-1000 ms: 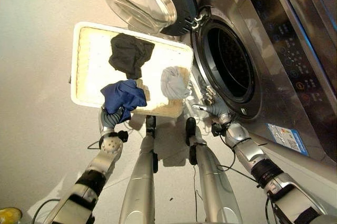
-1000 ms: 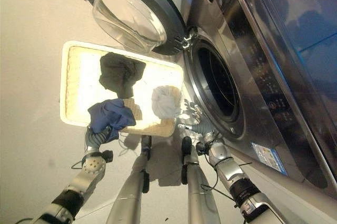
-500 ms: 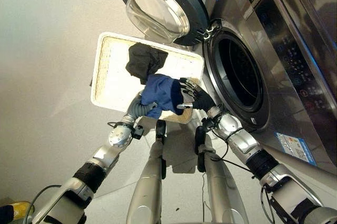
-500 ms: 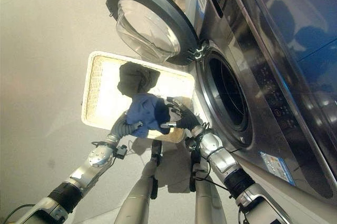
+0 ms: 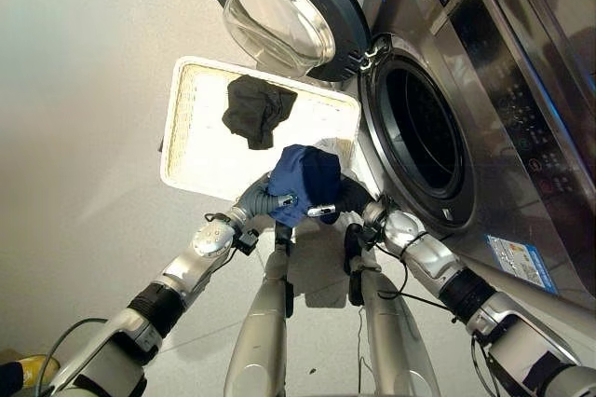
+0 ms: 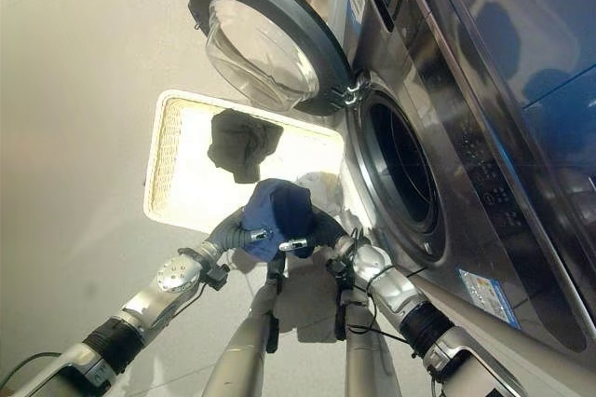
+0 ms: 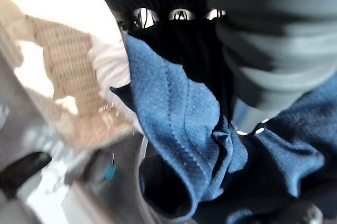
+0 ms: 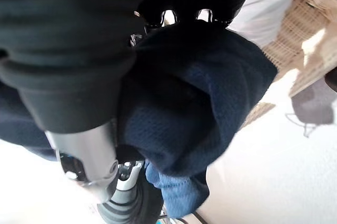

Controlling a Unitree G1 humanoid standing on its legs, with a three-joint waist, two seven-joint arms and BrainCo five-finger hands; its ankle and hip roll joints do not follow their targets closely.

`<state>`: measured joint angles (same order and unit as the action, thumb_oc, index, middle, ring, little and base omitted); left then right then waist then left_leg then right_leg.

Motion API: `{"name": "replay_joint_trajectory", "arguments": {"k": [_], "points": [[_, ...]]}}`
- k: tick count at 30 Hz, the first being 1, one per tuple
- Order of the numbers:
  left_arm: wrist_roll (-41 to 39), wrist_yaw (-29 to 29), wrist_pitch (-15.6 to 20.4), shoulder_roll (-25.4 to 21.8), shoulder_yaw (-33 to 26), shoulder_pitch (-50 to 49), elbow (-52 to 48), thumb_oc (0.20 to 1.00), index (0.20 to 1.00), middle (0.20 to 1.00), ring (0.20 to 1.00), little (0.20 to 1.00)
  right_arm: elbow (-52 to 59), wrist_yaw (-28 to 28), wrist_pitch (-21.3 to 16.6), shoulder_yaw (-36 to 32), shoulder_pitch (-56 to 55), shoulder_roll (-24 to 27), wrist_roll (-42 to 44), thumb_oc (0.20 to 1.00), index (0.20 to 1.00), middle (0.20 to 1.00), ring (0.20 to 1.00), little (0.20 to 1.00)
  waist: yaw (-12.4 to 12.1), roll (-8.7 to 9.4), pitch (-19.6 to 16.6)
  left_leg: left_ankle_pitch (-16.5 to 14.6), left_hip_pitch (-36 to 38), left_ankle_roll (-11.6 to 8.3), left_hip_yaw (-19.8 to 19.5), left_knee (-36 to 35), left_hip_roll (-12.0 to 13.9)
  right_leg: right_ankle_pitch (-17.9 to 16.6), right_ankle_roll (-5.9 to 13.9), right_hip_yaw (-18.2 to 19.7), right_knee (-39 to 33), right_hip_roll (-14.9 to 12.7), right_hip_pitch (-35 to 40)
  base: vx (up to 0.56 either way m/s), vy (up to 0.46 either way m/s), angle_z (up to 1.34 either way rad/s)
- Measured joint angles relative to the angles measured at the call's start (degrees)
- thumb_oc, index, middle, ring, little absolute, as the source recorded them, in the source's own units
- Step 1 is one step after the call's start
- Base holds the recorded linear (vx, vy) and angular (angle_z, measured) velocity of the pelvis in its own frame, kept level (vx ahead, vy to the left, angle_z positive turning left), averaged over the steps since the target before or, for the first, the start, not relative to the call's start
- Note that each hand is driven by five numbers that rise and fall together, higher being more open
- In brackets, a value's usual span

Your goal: Put the clothes into the washing machine.

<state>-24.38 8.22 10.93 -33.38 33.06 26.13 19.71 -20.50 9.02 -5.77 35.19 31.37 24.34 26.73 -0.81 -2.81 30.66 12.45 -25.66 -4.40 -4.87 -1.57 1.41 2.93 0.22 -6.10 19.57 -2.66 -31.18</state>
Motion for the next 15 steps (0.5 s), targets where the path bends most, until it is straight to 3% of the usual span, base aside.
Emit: {"name": "replay_joint_trajectory", "arguments": {"k": [2,7,15], "points": [[-1.38,1.22,-0.57,-0.67,0.72,0.21,-0.66,0.2,0.2,0.2,0.2,0.2,0.0,0.0,0.07,0.3,0.05,0.12,0.8,0.2,0.2,0.2,0.2,0.2,-0.02,0.0,0.0,0.1,-0.06,0.12,0.09,-0.09,0.09,-0.16,-0.24,0.0,-0.33,0.1,0.02,0.0,0.0,0.0],[-4.1,4.35,-2.18,-0.65,0.75,0.3,-1.11,0.2,0.2,0.2,0.2,0.2,-0.11,-0.68,0.21,0.33,-0.23,0.55,6.48,0.2,0.2,0.2,0.2,0.2,0.01,0.0,0.0,0.16,-0.1,0.18,0.36,-0.66,0.26,-0.24,-0.34,0.0,-1.31,0.33,0.05,0.0,0.0,0.0],[-4.44,3.61,-6.85,-0.29,2.02,0.6,-2.57,0.2,0.2,0.2,0.2,0.2,-0.98,-2.44,-0.5,-0.88,-3.94,-1.17,16.23,0.2,0.2,0.2,0.2,0.2,0.01,0.01,0.0,0.15,-0.02,0.2,1.76,-0.81,0.6,-0.35,-0.44,0.14,-1.84,0.51,0.09,0.01,0.003,-0.02]]}}
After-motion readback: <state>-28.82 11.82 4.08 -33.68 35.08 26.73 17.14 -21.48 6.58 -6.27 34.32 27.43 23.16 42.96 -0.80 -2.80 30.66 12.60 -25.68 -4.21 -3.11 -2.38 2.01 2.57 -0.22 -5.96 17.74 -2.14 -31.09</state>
